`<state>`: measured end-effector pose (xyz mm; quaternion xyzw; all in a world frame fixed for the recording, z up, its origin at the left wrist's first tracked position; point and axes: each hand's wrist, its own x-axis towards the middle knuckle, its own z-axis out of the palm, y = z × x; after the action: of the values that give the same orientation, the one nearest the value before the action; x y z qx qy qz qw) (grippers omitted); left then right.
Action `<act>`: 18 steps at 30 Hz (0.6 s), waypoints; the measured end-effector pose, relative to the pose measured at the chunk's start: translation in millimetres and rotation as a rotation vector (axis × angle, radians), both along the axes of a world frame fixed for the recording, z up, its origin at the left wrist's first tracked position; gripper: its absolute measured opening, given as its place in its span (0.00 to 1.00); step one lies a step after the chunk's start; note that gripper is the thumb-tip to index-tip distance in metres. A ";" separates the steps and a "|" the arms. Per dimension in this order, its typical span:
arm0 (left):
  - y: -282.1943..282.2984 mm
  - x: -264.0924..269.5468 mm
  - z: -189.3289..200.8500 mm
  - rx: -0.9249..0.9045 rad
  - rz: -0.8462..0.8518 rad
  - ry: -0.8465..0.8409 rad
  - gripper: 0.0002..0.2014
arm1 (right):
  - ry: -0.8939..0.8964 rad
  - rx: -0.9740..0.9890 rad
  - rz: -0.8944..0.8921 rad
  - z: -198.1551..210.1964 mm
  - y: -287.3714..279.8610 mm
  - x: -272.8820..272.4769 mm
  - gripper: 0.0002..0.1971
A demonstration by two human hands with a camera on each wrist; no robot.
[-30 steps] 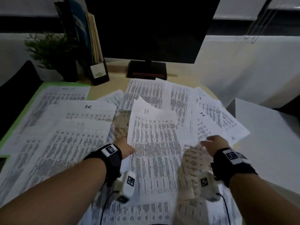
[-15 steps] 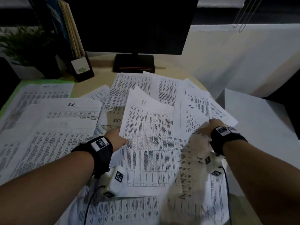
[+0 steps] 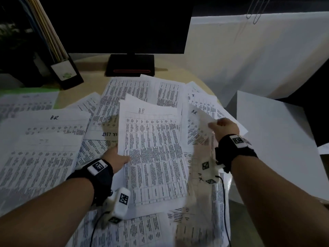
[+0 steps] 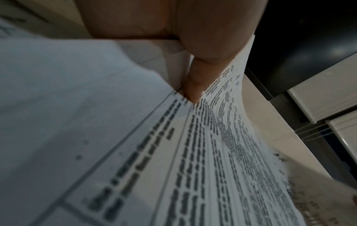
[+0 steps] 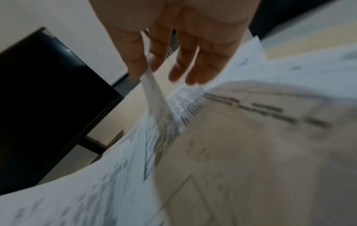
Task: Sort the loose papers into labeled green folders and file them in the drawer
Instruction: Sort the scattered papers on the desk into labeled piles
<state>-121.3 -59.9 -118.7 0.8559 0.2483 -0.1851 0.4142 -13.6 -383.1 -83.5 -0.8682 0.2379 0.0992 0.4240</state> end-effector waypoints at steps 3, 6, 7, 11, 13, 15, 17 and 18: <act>-1.8 -0.1 2.0 -0.005 0.019 0.010 0.21 | 0.113 0.228 -0.012 -8.5 6.4 -12.2 0.10; -4.8 -1.0 3.3 -0.004 0.042 0.023 0.22 | 0.228 0.104 0.125 -14.6 6.0 -14.4 0.10; -5.3 -0.9 3.7 -0.001 0.048 0.028 0.22 | 0.262 0.074 0.129 -12.3 5.0 -15.7 0.11; -6.2 0.3 1.6 0.040 0.028 0.030 0.21 | 0.397 0.174 0.036 -13.0 -7.2 -28.6 0.09; -6.6 0.0 1.3 0.061 0.022 0.027 0.20 | 0.425 0.219 -0.004 -12.6 -11.6 -39.0 0.09; -7.2 -0.2 1.4 0.069 0.025 0.026 0.20 | 0.419 0.244 -0.029 -13.4 -13.5 -47.3 0.08; -6.6 0.0 -0.3 0.070 0.031 0.029 0.21 | 0.392 0.245 -0.024 -17.3 -11.5 -56.3 0.08; -5.7 0.5 -0.8 0.077 0.025 0.031 0.21 | 0.379 0.258 -0.016 -18.3 -9.8 -61.4 0.09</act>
<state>-120.8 -65.6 -119.5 0.8651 0.2723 -0.1833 0.3793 -75.0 -392.9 -101.9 -0.7707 0.3057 0.2867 0.4800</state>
